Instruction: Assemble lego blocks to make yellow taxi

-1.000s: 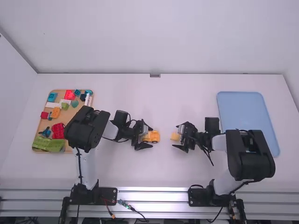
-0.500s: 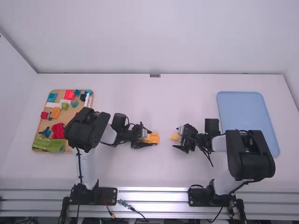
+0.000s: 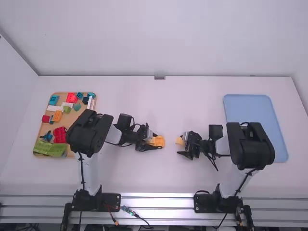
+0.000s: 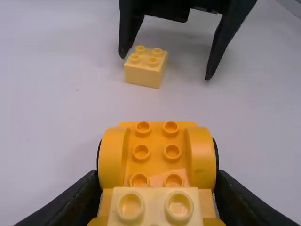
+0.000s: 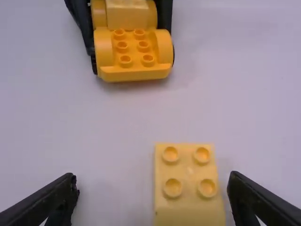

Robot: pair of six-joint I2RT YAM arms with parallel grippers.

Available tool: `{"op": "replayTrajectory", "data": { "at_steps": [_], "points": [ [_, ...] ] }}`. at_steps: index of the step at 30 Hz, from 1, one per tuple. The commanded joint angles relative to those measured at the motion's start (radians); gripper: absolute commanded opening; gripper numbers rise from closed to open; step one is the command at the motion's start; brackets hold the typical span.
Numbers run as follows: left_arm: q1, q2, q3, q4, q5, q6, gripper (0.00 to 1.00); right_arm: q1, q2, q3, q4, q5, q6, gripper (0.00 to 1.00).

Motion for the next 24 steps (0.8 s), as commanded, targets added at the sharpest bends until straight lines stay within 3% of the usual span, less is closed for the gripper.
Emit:
{"op": "replayTrajectory", "data": {
  "at_steps": [1, 12, 15, 24],
  "points": [
    [0.000, 0.009, 0.003, -0.020, -0.016, 0.006, 0.49, 0.000, 0.029, 0.054, -0.024, -0.031, 0.004, 0.79],
    [0.000, 0.009, -0.095, 0.166, -0.019, 0.006, 0.50, 0.001, 0.062, 0.113, -0.088, -0.080, -0.008, 0.70],
    [0.000, 0.009, -0.114, 0.214, -0.025, -0.005, 0.50, 0.001, 0.062, 0.097, -0.056, -0.081, -0.010, 0.61],
    [0.000, 0.009, -0.123, 0.229, -0.043, -0.004, 0.50, 0.001, 0.062, 0.048, 0.065, -0.066, 0.072, 0.55]
  ]
}}
